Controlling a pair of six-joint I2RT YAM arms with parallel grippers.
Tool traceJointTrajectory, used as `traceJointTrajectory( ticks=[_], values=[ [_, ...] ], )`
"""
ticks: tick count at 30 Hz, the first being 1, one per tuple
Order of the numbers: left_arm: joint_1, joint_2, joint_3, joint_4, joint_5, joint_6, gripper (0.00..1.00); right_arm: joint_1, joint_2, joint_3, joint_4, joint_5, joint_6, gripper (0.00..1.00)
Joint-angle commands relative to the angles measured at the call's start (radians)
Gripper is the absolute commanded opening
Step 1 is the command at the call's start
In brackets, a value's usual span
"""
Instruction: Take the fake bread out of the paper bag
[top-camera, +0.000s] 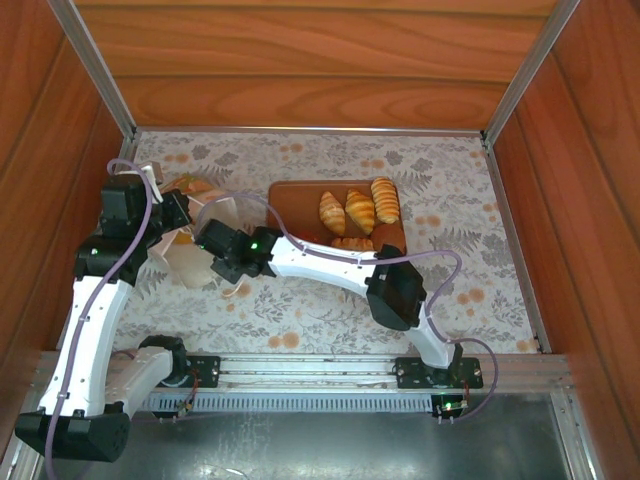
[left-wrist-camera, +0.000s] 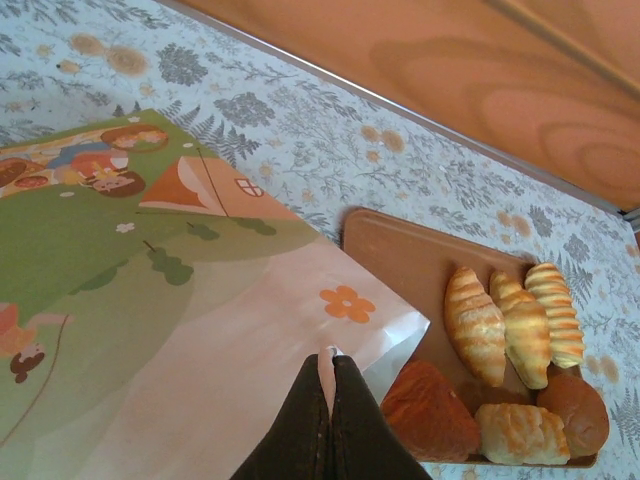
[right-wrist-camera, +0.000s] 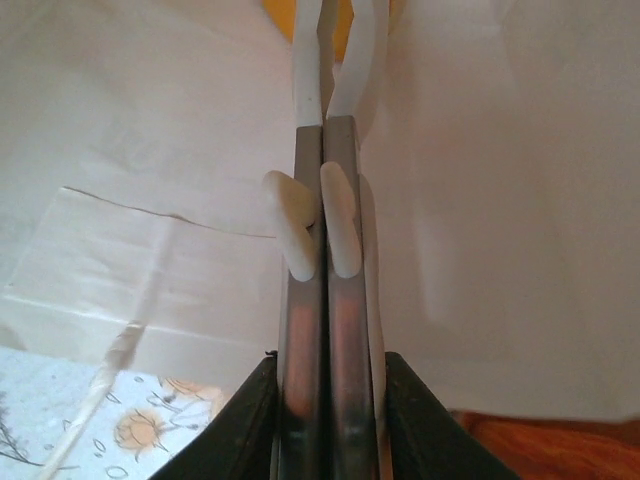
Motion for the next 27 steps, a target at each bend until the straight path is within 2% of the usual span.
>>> traceJointTrajectory(
  ticks=[1, 4, 6, 10, 12, 15, 18, 27],
  values=[
    [-0.002, -0.004, -0.010, -0.003, -0.019, -0.001, 0.00, 0.015, -0.049, -0.010, -0.056, 0.149, -0.043, 0.22],
    [-0.002, -0.009, -0.018, -0.002, -0.021, 0.001, 0.00, 0.028, -0.061, -0.022, -0.123, 0.217, -0.068, 0.22],
    [-0.003, -0.009, -0.023, -0.002, -0.013, 0.003, 0.00, 0.032, -0.079, -0.056, -0.132, 0.213, -0.089, 0.22],
    [-0.003, -0.002, -0.030, -0.001, 0.013, 0.008, 0.00, 0.032, -0.138, -0.160, -0.091, 0.035, -0.101, 0.25],
    [-0.003, -0.001, -0.029, -0.001, 0.022, 0.010, 0.00, 0.028, -0.168, -0.207, -0.027, 0.014, -0.076, 0.28],
    [-0.003, -0.004, -0.029, 0.001, 0.031, 0.008, 0.00, 0.007, -0.184, -0.175, -0.017, -0.035, -0.005, 0.34],
    [-0.003, -0.006, -0.027, 0.004, 0.034, 0.004, 0.00, -0.025, -0.176, -0.126, 0.001, -0.136, 0.095, 0.38],
    [-0.003, -0.004, -0.025, 0.027, 0.083, -0.033, 0.00, -0.104, -0.073, -0.018, 0.024, -0.287, 0.349, 0.42]
  ],
)
